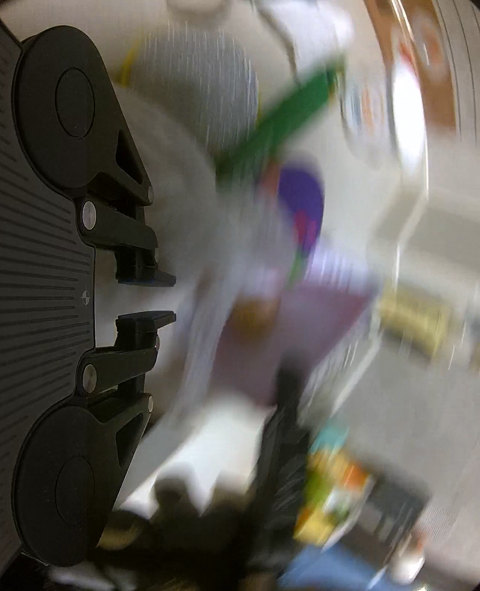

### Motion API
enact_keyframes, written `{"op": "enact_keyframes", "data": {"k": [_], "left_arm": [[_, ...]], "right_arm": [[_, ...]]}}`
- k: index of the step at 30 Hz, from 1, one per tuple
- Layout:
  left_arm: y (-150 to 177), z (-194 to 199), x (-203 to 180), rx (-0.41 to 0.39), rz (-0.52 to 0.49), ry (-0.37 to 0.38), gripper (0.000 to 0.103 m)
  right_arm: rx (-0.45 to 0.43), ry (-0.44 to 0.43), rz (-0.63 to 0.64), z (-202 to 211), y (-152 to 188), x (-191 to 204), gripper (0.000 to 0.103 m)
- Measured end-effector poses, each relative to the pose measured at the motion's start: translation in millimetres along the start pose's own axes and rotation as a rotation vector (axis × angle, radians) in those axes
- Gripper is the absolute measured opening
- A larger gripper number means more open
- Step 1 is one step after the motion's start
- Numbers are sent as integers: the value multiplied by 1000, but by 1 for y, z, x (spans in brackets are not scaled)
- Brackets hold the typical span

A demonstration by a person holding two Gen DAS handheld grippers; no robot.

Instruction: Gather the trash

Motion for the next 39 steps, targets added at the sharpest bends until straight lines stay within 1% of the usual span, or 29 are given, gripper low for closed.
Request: {"op": "enact_keyframes", "data": {"k": [2, 3, 5, 7, 11, 14, 16, 17, 18, 19, 20, 21, 22, 23, 24, 25, 27, 30, 33, 35, 37, 39], "left_arm": [[-15, 7, 34, -43, 44, -98, 16], [-20, 11, 48, -61, 62, -128, 16], [-29, 21, 68, -91, 84, -176, 16], [-34, 28, 79, -117, 109, -204, 16], [-50, 41, 76, -198, 158, -212, 16], [-70, 59, 64, -319, 173, -197, 16], [-89, 72, 51, -427, 139, -192, 16], [-99, 75, 42, -466, 109, -176, 16], [-108, 75, 30, -492, 67, -138, 16], [-112, 69, 19, -485, 26, -92, 16], [-113, 58, 8, -440, -24, -39, 17], [-109, 42, -4, -362, -85, 14, 17], [-104, 28, -12, -308, -134, 43, 17], [-100, 16, -17, -277, -173, 52, 17], [-96, 3, -20, -257, -202, 42, 17], [-94, -8, -21, -240, -213, 32, 17], [-90, -27, -23, -213, -211, 38, 17], [-91, -52, -22, -198, -223, 39, 17], [-90, -73, -22, -157, -236, 66, 17], [-87, -83, -19, -128, -259, 53, 18], [-91, -91, -15, -133, -264, 35, 18], [-93, -99, -13, -132, -243, 52, 18]], "right_arm": [[-2, 69, -5, -7, 1, -15, 86], [-2, 105, -17, -9, 1, -25, 86], [6, 161, -30, -11, 3, -44, 86], [19, 179, -33, -12, 8, -55, 86], [65, 221, -13, -15, 27, -71, 86], [83, 237, -38, -10, 38, -81, 86], [73, 237, -30, 0, 40, -82, 86], [64, 230, -27, 5, 40, -81, 86], [55, 217, -27, 11, 39, -80, 87], [46, 201, -29, 17, 37, -78, 88], [40, 188, -31, 22, 37, -76, 93], [35, 180, -31, 29, 37, -74, 96], [31, 179, -26, 33, 37, -71, 98], [25, 186, -15, 40, 38, -69, 98], [24, 196, -4, 46, 39, -67, 99], [25, 207, 10, 51, 40, -65, 100], [25, 225, 41, 60, 43, -61, 100], [10, 227, 75, 68, 44, -57, 101], [20, 203, 59, 70, 46, -53, 101], [29, 201, 38, 70, 48, -54, 101], [35, 203, 20, 70, 50, -56, 101], [33, 200, 1, 70, 52, -57, 101]]}}
Point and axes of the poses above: each gripper's, at about its wrist camera, not at the fingertips, and z roughly against the way its jaws point, x to its left, y to its underside, the point moved 10 cm from there along -z, roughly the way its jaws point, and after that the axes turned 15 degrees about -x, right-handed, at the moved point
